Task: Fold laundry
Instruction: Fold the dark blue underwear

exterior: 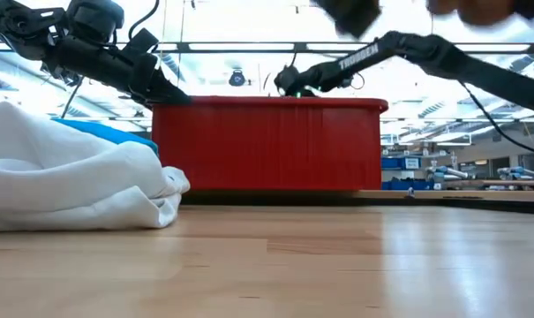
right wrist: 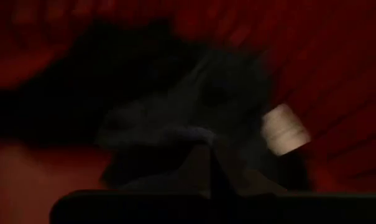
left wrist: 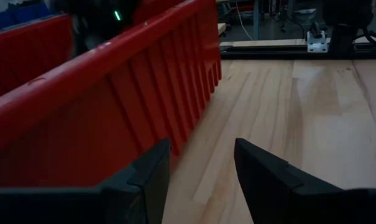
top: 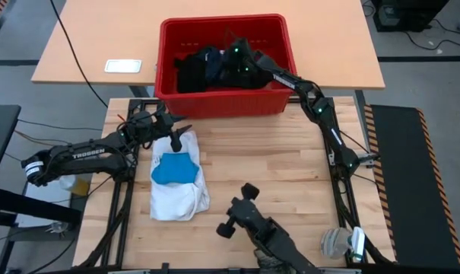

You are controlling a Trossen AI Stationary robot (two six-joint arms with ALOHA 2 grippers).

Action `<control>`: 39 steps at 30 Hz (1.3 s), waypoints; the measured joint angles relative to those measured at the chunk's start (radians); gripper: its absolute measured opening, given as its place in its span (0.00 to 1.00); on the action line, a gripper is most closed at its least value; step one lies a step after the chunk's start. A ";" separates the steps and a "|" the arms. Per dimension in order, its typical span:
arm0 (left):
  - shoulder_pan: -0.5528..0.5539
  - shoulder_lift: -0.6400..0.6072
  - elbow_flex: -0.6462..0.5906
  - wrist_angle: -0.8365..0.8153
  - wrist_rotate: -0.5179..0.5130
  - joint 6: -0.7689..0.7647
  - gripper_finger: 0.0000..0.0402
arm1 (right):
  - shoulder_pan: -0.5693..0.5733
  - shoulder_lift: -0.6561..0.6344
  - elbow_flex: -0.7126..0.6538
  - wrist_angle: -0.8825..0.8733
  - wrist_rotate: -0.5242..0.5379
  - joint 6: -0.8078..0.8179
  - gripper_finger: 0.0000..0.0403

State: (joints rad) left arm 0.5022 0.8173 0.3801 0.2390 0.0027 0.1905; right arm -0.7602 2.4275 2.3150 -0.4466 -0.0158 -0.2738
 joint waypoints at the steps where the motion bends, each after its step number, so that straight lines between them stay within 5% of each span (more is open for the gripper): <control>1: 0.000 0.000 0.000 0.000 0.000 0.000 0.45 | -0.002 -0.017 0.000 0.014 0.018 0.013 0.01; 11: 0.000 0.000 0.000 0.001 0.000 0.006 0.45 | -0.016 -0.096 0.000 0.046 -0.013 0.040 0.01; 16: -0.001 0.000 0.000 0.001 0.000 0.003 0.45 | -0.013 -0.093 0.001 0.054 -0.020 0.038 0.10; 21: -0.001 0.000 0.000 0.000 0.000 0.004 0.45 | -0.002 -0.115 0.000 0.078 0.006 -0.001 0.02; 29: -0.001 0.000 0.000 -0.016 0.000 0.004 0.45 | 0.133 -0.309 0.002 0.094 0.183 -0.147 0.01; 39: -0.001 -0.025 0.000 -0.039 -0.061 0.004 0.45 | 0.326 -0.596 0.002 -0.039 0.236 -0.145 0.01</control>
State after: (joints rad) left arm 0.5011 0.7919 0.3801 0.1999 -0.0580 0.1947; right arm -0.4339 1.8311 2.3173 -0.4856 0.2203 -0.4188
